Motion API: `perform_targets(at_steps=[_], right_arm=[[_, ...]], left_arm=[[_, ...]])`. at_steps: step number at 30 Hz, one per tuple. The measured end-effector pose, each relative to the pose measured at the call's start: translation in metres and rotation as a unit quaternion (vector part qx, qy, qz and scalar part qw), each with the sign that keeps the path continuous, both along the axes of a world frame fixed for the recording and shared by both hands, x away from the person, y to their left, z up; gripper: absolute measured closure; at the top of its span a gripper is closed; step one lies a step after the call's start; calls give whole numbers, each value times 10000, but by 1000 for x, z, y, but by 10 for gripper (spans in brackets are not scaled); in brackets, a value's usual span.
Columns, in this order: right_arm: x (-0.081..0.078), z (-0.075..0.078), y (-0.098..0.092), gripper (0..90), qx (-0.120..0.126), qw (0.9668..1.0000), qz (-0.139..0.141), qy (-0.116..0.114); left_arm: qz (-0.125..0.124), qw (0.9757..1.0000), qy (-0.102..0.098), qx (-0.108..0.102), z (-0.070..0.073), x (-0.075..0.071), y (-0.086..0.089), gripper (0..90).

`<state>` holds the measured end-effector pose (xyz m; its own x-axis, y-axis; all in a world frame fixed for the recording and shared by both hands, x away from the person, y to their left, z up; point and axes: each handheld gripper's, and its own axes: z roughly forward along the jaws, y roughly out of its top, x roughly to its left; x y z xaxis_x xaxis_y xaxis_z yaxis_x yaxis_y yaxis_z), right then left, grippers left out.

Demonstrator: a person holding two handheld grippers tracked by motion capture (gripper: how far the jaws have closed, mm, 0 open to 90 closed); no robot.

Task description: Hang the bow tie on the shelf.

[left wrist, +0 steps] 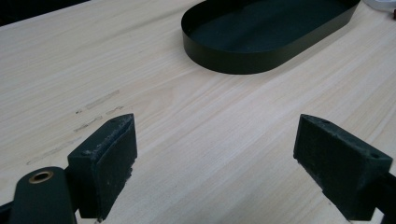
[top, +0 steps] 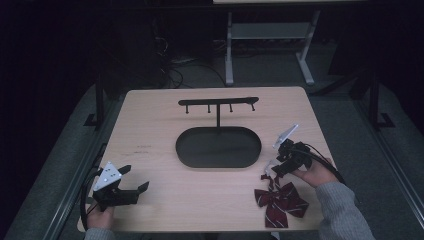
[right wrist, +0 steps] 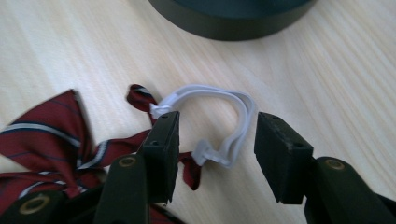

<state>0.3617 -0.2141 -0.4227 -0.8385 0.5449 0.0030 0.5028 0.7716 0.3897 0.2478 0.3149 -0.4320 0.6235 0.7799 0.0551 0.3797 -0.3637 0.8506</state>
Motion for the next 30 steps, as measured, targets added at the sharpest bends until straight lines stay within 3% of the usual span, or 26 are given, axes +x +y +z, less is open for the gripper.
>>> perform_targets(at_steps=[4,6,19,30], right_arm=[[5,-1,1,539,-38,10000,-55,55],[9,-2,3,606,-64,9999,-25,112],[23,-11,6,673,-382,9985,-172,347],[26,-16,6,737,-486,9976,-203,456]], left_arm=[[-9,10000,-4,1,0,0,-1,131],[-24,10000,0,32,0,0,-1,131],[-15,10000,-7,-6,0,0,-1,131],[-11,10000,-9,-12,0,0,-1,131]])
